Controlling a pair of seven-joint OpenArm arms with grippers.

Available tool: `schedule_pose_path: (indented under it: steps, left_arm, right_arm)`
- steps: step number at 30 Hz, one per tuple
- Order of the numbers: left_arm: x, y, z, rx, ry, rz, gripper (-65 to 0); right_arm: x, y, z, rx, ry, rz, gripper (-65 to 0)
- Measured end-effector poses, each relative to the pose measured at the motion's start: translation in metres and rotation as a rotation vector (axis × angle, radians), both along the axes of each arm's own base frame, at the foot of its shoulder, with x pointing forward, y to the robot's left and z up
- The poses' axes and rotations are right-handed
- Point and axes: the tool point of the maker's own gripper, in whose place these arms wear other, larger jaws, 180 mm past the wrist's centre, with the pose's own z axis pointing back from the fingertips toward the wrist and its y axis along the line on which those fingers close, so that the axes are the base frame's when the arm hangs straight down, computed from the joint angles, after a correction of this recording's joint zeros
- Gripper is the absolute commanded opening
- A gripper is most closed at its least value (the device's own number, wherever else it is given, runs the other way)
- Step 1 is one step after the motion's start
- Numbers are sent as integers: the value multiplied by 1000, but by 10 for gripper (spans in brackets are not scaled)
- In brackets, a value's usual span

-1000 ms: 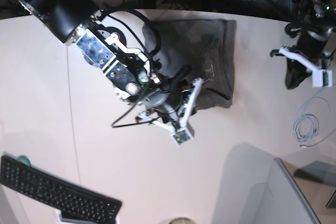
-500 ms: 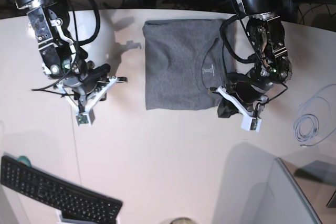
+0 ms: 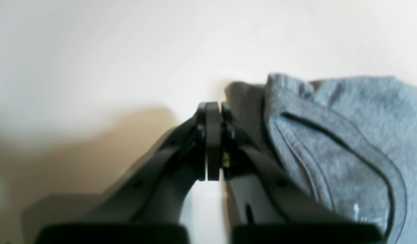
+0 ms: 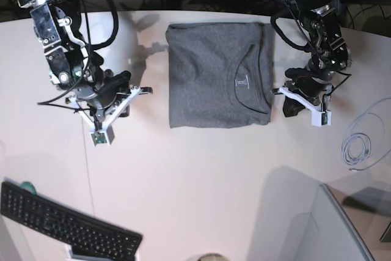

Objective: Layout the t-shirt on the table in an organized manner, then fold the t-shirt properly
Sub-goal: 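Move the left gripper to the shirt's side edge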

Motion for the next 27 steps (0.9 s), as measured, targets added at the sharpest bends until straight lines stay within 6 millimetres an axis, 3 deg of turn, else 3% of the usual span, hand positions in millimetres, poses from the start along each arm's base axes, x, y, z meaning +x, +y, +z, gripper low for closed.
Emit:
schedule_pose_path:
  steps: [4, 8, 12, 15, 17, 19, 22, 24, 25, 27]
  left_arm:
    - [0, -2, 21, 34, -57, -23, -650]
    - [-37, 7, 36, 131, -59, -43, -650]
    - [-84, -32, 45, 162, -41, -222, -650]
    - [-100, -47, 45, 124, -34, -250, -650]
    - [-104, -39, 49, 65, -51, -196, -650]
    - [-106, -17, 61, 7, -97, -98, -630]
    - [-113, 4, 62, -75, -117, -9, -258]
    - [-115, 5, 54, -118, -97, -10, -89]
    - [-114, 4, 50, -135, -92, -15, -33]
    - [-107, 3, 42, -159, -81, -22, 0]
  right_arm:
    - [-4, 1, -3, 1, 11, 2, -600]
    - [-12, -2, -8, -6, 25, 0, -600]
    - [-22, -13, -14, -24, 3, -9, -600]
    - [-26, -12, -15, -14, -31, -17, -600]
    - [-34, -11, -20, -8, -11, -17, -600]
    - [-38, -10, -22, -8, -1, -14, -600]
    - [-34, -11, -20, -12, -18, -15, -600]
    - [-38, -11, -22, -13, -10, -14, -600]
    - [-40, -11, -24, -14, -2, -14, -600]
    - [-41, -11, -24, -15, 0, -13, -600]
